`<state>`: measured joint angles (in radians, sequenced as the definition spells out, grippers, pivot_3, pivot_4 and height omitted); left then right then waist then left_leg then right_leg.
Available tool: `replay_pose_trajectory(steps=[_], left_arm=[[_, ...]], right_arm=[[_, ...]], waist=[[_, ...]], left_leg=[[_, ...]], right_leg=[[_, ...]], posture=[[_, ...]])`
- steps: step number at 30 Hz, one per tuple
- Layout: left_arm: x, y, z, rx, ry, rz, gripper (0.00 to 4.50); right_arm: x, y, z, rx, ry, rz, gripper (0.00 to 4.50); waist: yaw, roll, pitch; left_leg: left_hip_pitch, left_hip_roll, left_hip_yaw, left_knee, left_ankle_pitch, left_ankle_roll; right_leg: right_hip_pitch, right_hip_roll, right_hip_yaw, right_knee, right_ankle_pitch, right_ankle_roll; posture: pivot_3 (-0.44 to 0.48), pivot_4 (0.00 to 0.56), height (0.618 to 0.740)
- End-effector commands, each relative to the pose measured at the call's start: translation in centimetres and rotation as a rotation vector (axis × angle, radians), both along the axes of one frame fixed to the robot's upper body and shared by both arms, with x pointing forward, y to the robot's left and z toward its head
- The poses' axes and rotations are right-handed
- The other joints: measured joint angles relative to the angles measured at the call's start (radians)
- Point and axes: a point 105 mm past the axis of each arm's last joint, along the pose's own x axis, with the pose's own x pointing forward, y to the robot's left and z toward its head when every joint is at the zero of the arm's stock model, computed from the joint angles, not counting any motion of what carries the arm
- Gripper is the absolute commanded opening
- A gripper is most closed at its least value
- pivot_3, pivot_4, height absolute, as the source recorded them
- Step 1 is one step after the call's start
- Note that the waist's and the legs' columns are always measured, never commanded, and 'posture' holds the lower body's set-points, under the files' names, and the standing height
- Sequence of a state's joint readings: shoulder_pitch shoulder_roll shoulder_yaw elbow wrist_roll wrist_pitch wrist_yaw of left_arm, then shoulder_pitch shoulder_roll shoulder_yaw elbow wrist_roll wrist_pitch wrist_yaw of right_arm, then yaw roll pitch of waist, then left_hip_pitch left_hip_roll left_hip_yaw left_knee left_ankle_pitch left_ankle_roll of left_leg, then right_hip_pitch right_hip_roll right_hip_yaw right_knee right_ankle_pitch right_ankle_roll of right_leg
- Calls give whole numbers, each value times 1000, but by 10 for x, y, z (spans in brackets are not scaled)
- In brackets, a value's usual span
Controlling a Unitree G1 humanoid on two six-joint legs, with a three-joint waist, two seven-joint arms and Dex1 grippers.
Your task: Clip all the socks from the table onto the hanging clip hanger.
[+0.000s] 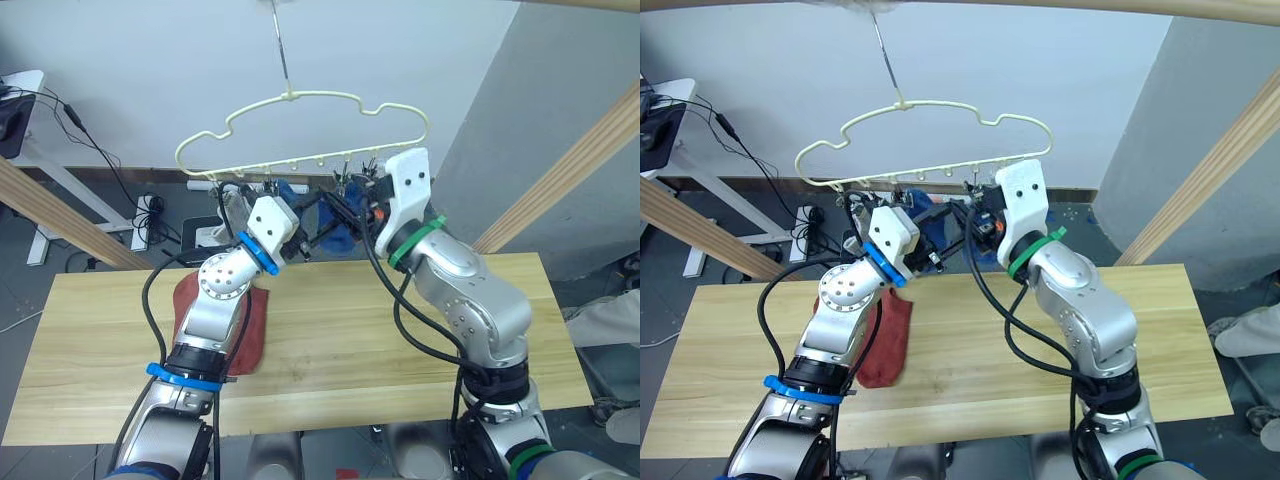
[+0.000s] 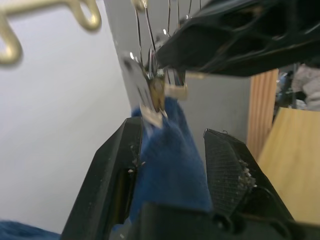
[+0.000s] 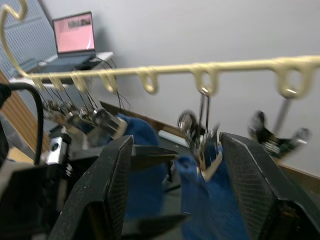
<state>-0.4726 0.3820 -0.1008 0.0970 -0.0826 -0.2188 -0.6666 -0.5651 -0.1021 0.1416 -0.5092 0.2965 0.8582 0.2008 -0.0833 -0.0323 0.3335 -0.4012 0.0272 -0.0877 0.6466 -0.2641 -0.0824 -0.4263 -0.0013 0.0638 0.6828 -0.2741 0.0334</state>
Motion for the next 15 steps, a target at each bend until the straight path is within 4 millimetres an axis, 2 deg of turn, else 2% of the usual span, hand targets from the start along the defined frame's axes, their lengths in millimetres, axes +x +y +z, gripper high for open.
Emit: replay_pose_trajectory(steps=[1, 5, 9, 15], left_arm=[[-13, 7, 9, -12, 50, -57, 2053], [-23, 23, 10, 24, 170, -95, 2053], [-22, 35, 23, 26, 216, -87, 2077], [-29, 40, 37, 18, 283, -136, 2077]], right_arm=[[-17, -3, 11, -27, -87, 42, 2891], [-16, -17, 6, -55, -90, -10, 2891], [-9, -23, 10, -32, -98, -63, 1987], [1, -26, 14, -25, -105, -125, 1987]], waist=[[-1, 0, 0], [-2, 0, 0], [-1, 0, 0], [0, 0, 0]], left_leg=[[0, 0, 0, 0, 0, 0], [0, 1, -1, 0, 0, 0], [1, 0, -1, 0, 0, 0], [0, 0, 0, 0, 0, 0]], right_leg=[[0, 0, 0, 0, 0, 0], [0, 1, 0, 0, 0, 0], [0, 3, 0, 1, 0, 0], [0, 4, 0, 0, 0, 0]], posture=[[-75, 323, 735], [-77, 324, 735], [-71, 324, 735], [-61, 323, 735]])
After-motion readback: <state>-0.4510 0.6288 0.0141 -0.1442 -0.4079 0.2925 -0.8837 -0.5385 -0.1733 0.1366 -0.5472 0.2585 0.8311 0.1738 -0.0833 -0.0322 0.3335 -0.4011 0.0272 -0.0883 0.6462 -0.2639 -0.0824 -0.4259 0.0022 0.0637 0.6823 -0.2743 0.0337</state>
